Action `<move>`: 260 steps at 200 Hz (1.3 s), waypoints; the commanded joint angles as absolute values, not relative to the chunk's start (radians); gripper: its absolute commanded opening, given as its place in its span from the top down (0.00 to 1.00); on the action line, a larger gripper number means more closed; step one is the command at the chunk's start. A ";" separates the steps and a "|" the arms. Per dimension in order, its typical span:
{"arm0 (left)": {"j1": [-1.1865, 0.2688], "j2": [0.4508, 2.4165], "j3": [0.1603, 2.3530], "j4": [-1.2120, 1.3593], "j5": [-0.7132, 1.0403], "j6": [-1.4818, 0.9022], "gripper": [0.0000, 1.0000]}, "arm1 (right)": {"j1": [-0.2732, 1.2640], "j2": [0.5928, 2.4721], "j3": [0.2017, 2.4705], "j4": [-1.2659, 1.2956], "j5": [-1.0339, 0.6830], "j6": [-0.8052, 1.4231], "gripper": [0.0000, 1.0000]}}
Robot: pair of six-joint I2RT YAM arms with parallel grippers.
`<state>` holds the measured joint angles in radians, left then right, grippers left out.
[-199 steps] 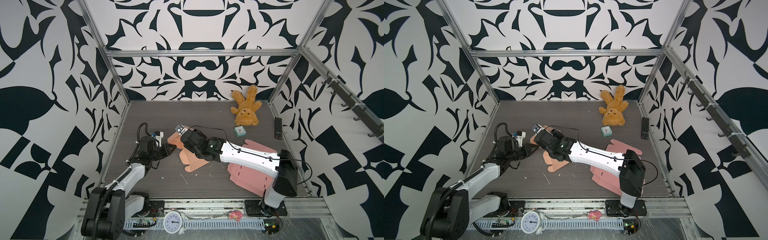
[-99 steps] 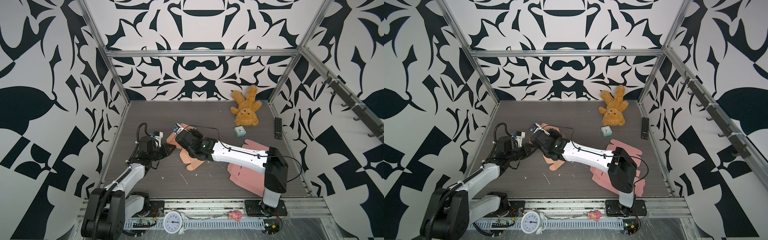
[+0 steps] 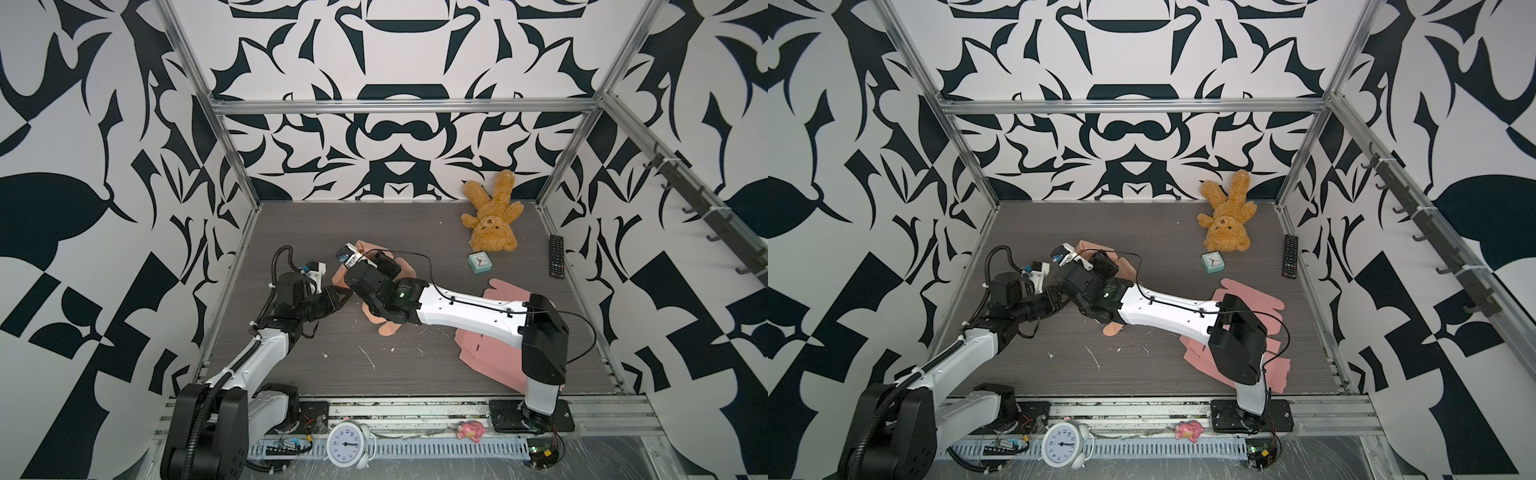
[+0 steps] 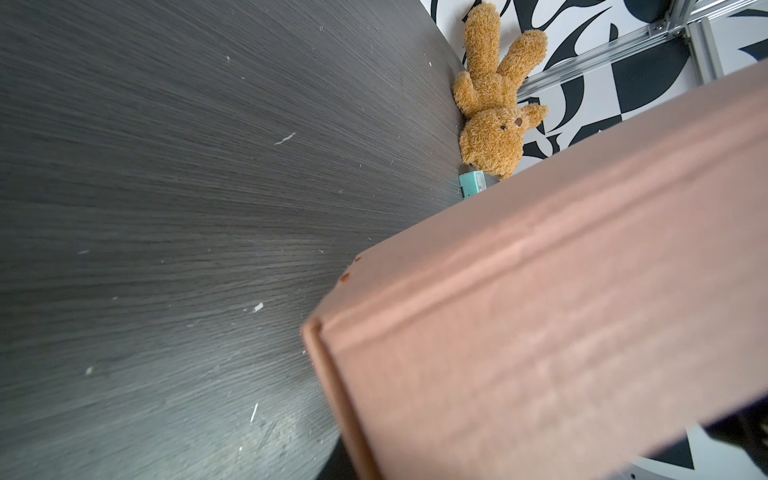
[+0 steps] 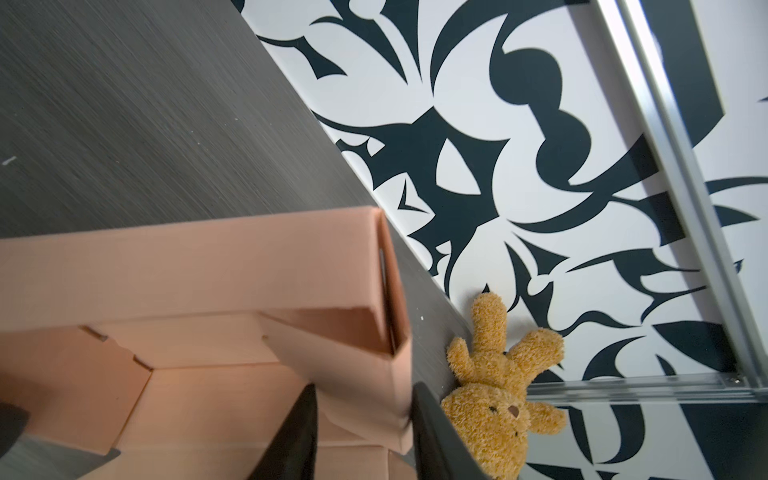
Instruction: Fold the paper box
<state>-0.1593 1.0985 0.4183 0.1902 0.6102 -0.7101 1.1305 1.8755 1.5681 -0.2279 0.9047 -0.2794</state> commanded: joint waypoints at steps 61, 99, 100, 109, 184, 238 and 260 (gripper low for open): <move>-0.166 1.070 0.434 0.193 0.627 -0.718 0.83 | 1.141 1.865 1.558 -0.095 0.912 -0.415 0.86; -0.166 1.055 0.438 0.169 0.624 -0.703 0.83 | 1.140 1.802 1.475 -0.054 0.821 -0.483 0.75; -0.166 1.055 0.438 0.168 0.624 -0.703 0.83 | 1.140 1.798 1.471 -0.055 0.814 -0.485 0.74; -0.167 1.055 0.436 0.167 0.622 -0.700 0.83 | 1.141 1.762 1.435 -0.055 0.750 -0.493 0.71; -0.167 1.061 0.458 0.142 0.629 -0.672 0.84 | 1.141 1.386 1.169 -0.091 0.301 -0.467 0.42; -0.167 1.060 0.479 0.091 0.631 -0.628 0.84 | 1.018 1.315 1.276 -0.300 -0.007 -0.354 0.32; -0.166 1.059 0.483 0.082 0.633 -0.621 0.85 | 1.005 1.328 1.310 -0.361 -0.022 -0.362 0.35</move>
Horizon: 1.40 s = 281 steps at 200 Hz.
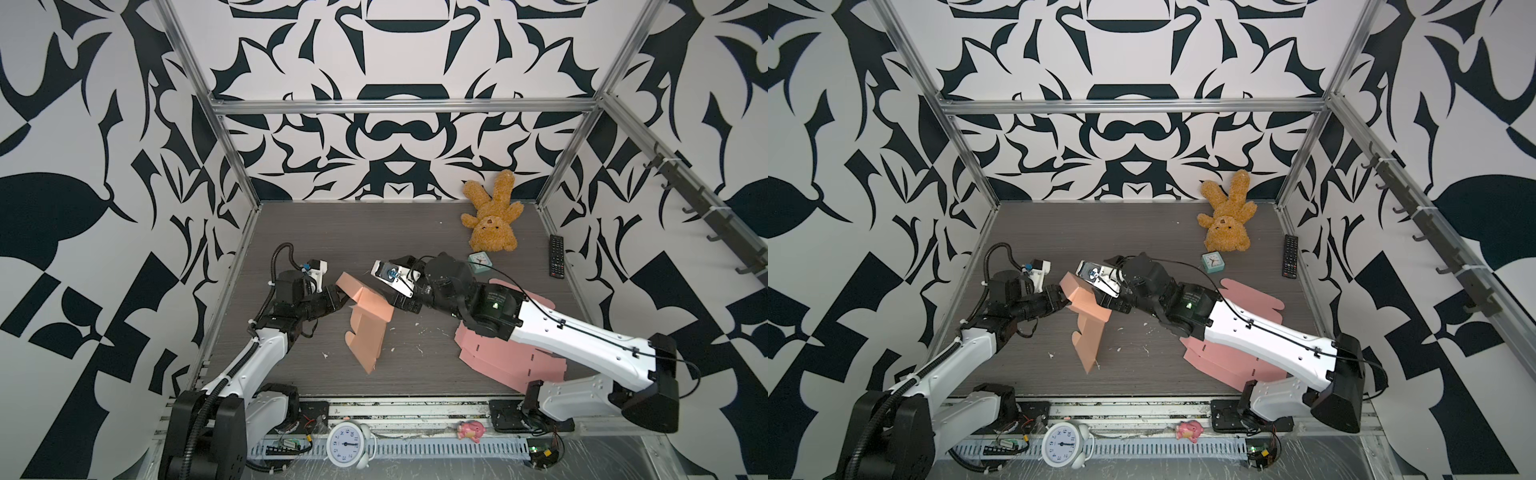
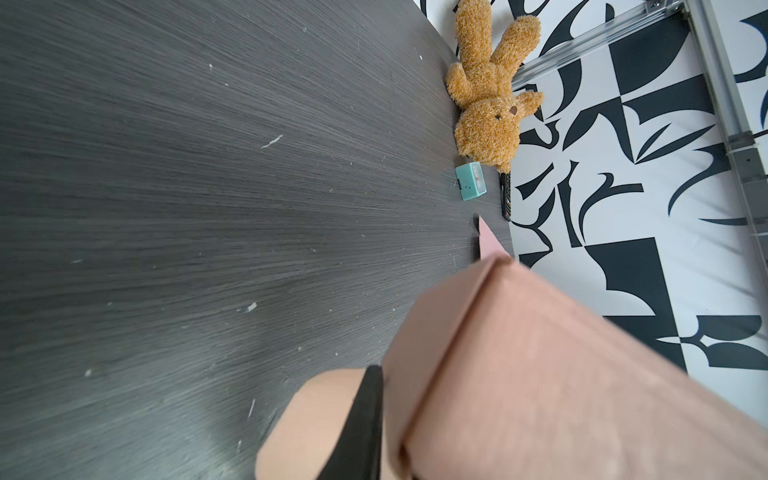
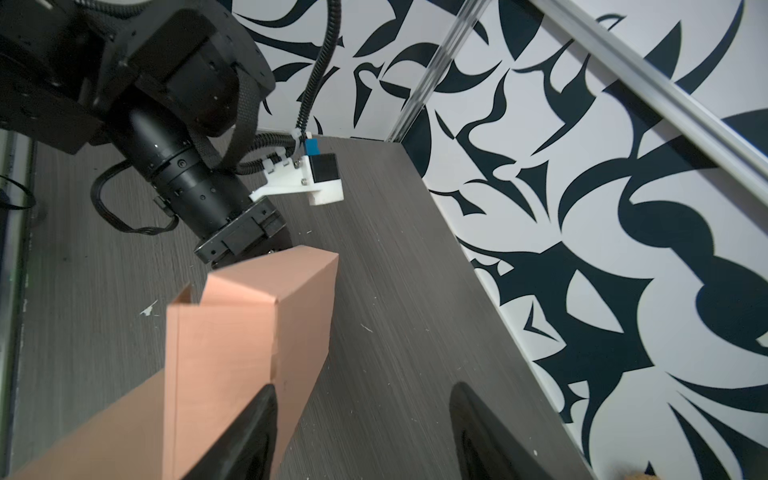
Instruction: Fold the paper box
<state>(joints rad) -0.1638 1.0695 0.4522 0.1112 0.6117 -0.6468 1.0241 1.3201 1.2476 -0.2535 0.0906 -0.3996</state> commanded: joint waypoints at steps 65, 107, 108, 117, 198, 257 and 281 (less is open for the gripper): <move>-0.166 1.098 0.490 0.095 0.616 -0.629 0.85 | 1.031 1.296 1.243 -0.341 0.153 -0.296 0.38; -0.167 1.130 0.507 0.064 0.561 -0.621 0.85 | 1.036 1.314 1.151 -0.240 0.260 -0.212 0.39; -0.166 1.131 0.506 0.064 0.560 -0.621 0.85 | 1.036 1.313 1.149 -0.236 0.260 -0.210 0.39; -0.166 1.138 0.506 0.064 0.553 -0.621 0.85 | 1.035 1.316 1.130 -0.215 0.243 -0.196 0.39; -0.204 1.176 0.547 -0.117 0.450 -0.574 0.85 | 1.035 1.286 0.932 0.008 0.153 -0.062 0.37; -0.228 1.261 0.654 -0.305 0.396 -0.540 0.85 | 0.893 1.331 0.874 0.095 0.089 0.028 0.41; -0.234 1.337 0.700 -0.332 0.396 -0.534 0.86 | 0.867 1.407 0.918 0.092 0.034 0.009 0.42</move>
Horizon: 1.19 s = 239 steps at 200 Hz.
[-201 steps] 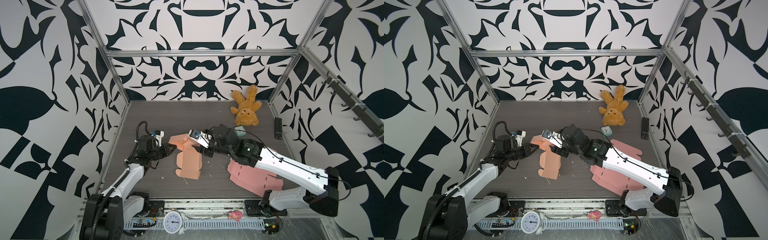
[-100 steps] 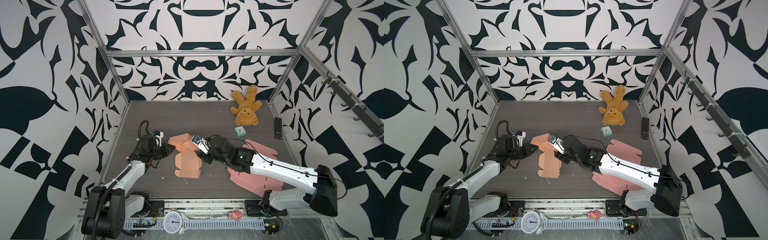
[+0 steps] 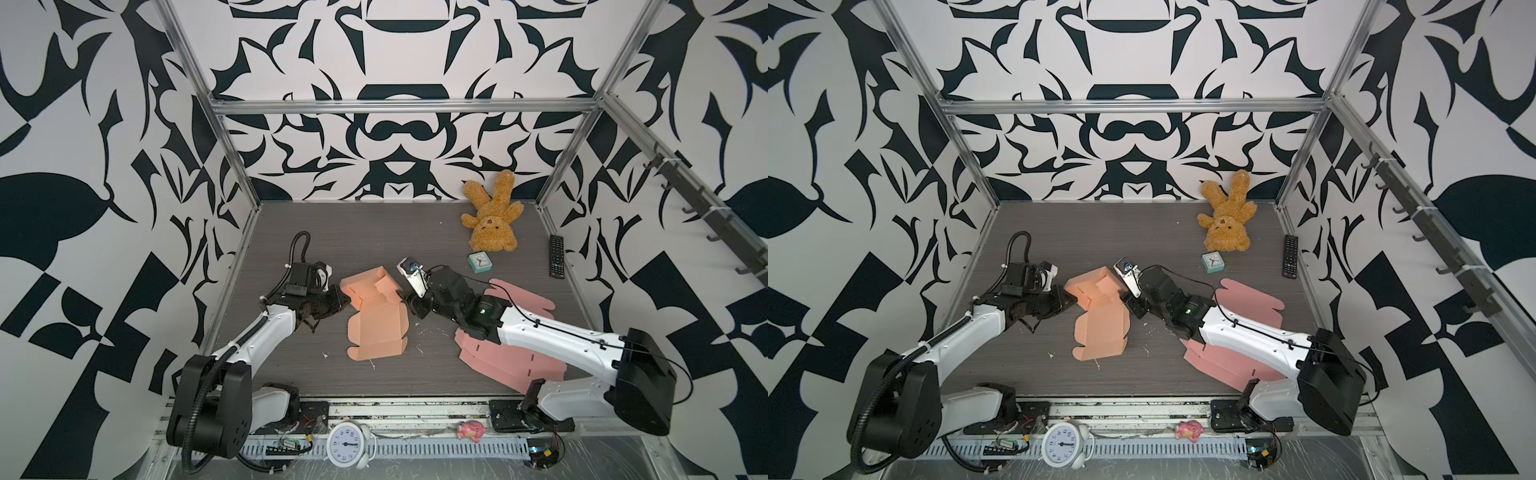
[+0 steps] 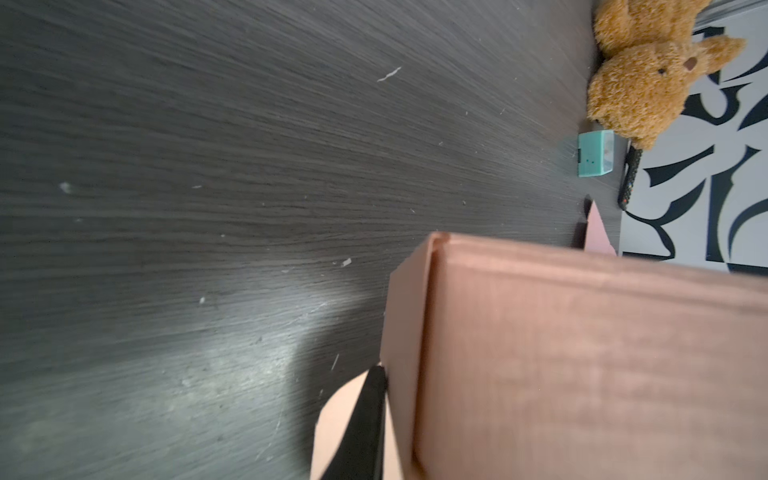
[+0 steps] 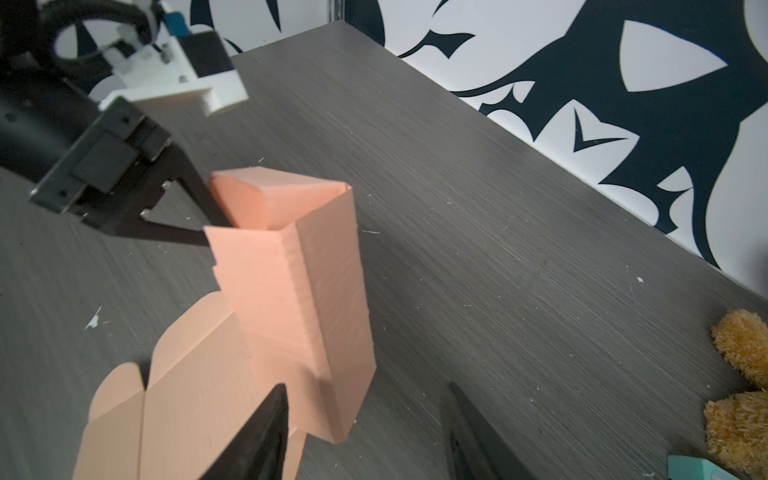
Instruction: Fold the paper box
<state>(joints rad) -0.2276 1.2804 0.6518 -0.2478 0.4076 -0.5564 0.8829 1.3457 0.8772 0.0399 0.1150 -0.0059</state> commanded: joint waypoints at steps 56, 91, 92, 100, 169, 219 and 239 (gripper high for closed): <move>-0.239 1.481 0.785 -0.341 0.402 -0.520 0.86 | 0.769 1.576 1.008 0.133 -0.078 0.034 0.49; -0.239 1.529 0.827 -0.331 0.387 -0.534 0.76 | 0.726 1.651 1.061 0.116 -0.137 0.043 0.50; -0.240 1.530 0.828 -0.331 0.387 -0.534 0.75 | 0.726 1.655 1.062 0.115 -0.138 0.043 0.50; -0.240 1.537 0.837 -0.328 0.382 -0.537 0.72 | 0.723 1.665 1.075 0.103 -0.143 0.043 0.50; -0.239 1.647 0.927 -0.272 0.332 -0.568 0.67 | 0.714 1.706 1.110 0.078 -0.172 0.050 0.51; -0.241 1.690 0.963 -0.292 0.243 -0.556 0.73 | 0.713 1.670 1.088 0.076 -0.190 0.086 0.52; -0.241 1.704 0.981 -0.313 0.217 -0.545 0.73 | 0.713 1.646 1.073 0.078 -0.192 0.096 0.52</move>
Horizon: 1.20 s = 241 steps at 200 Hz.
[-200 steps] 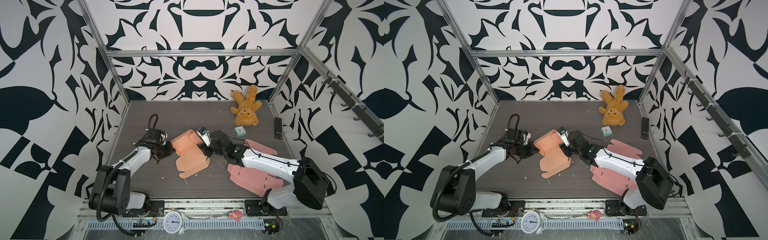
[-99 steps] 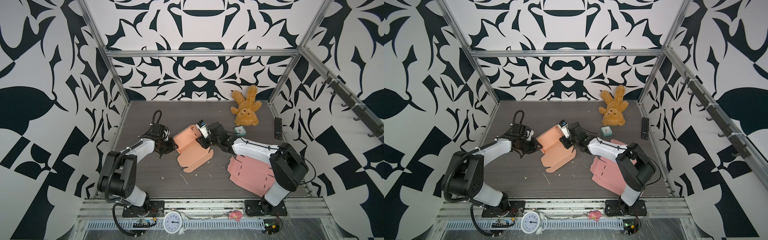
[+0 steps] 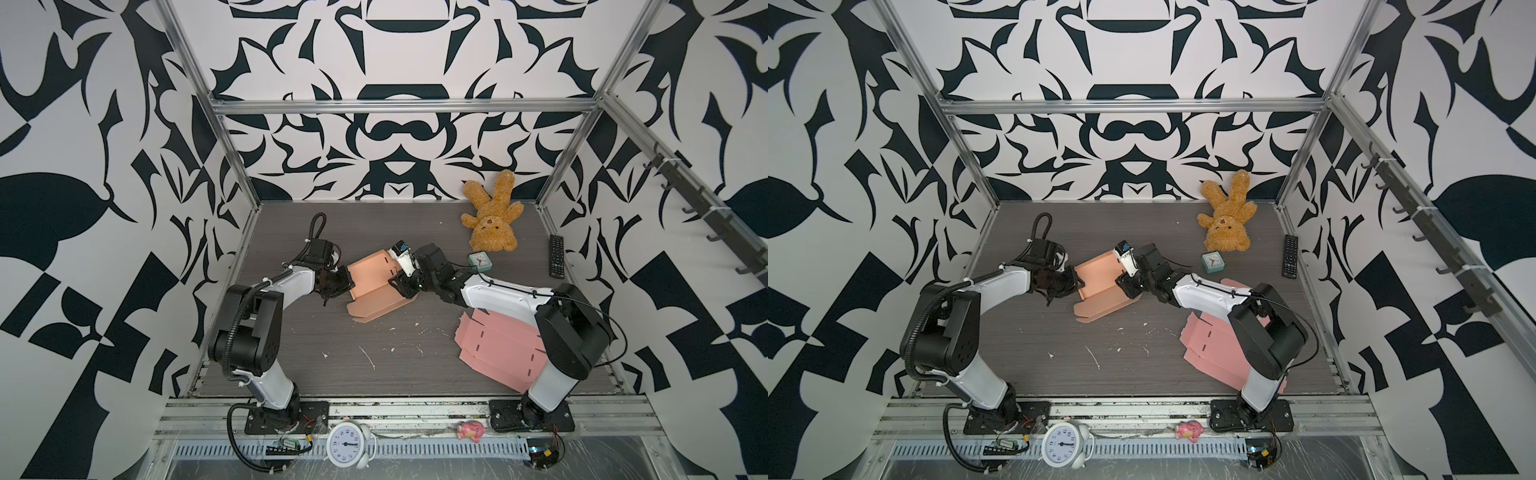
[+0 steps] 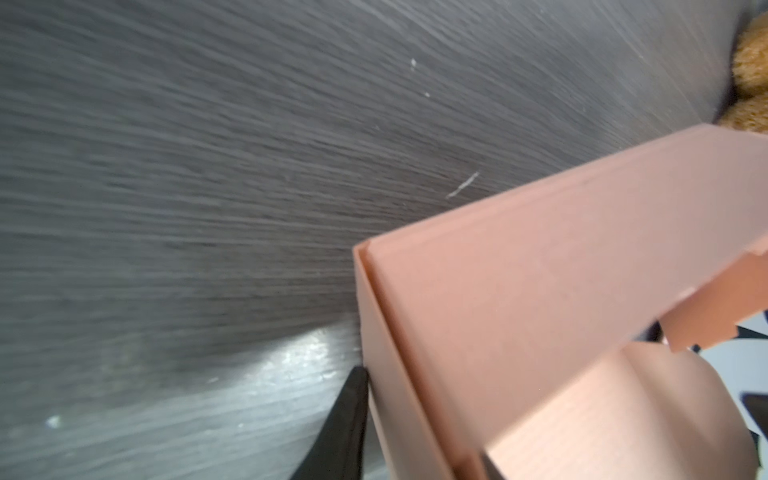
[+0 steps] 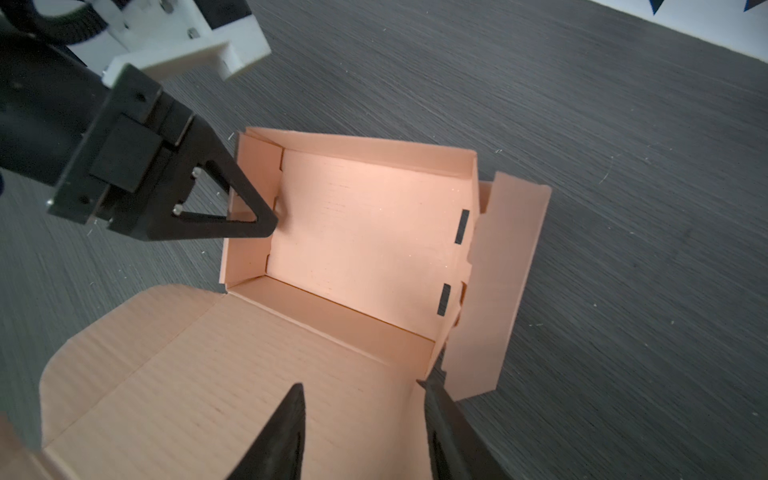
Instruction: Fold the paper box
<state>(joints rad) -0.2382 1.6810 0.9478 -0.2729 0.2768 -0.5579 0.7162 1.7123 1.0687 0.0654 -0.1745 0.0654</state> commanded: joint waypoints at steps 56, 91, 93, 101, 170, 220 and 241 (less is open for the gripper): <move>-0.242 1.715 0.998 -0.319 0.197 -0.532 0.84 | 0.644 1.543 1.088 -0.083 -0.144 0.195 0.52; -0.256 1.690 0.978 -0.318 0.176 -0.516 0.88 | 0.478 1.537 1.059 -0.087 -0.306 0.358 0.51; -0.257 1.687 0.975 -0.317 0.174 -0.516 0.88 | 0.471 1.541 1.058 -0.085 -0.316 0.364 0.51; -0.261 1.679 0.971 -0.316 0.168 -0.514 0.88 | 0.451 1.559 1.065 -0.084 -0.366 0.378 0.51; -0.320 1.597 0.943 -0.312 0.095 -0.482 0.88 | 0.440 1.672 1.103 0.015 -0.568 0.456 0.51; -0.351 1.571 0.930 -0.314 0.045 -0.465 0.88 | 0.481 1.703 1.099 0.052 -0.624 0.450 0.52; -0.358 1.571 0.930 -0.314 0.032 -0.459 0.88 | 0.500 1.710 1.116 0.035 -0.611 0.434 0.53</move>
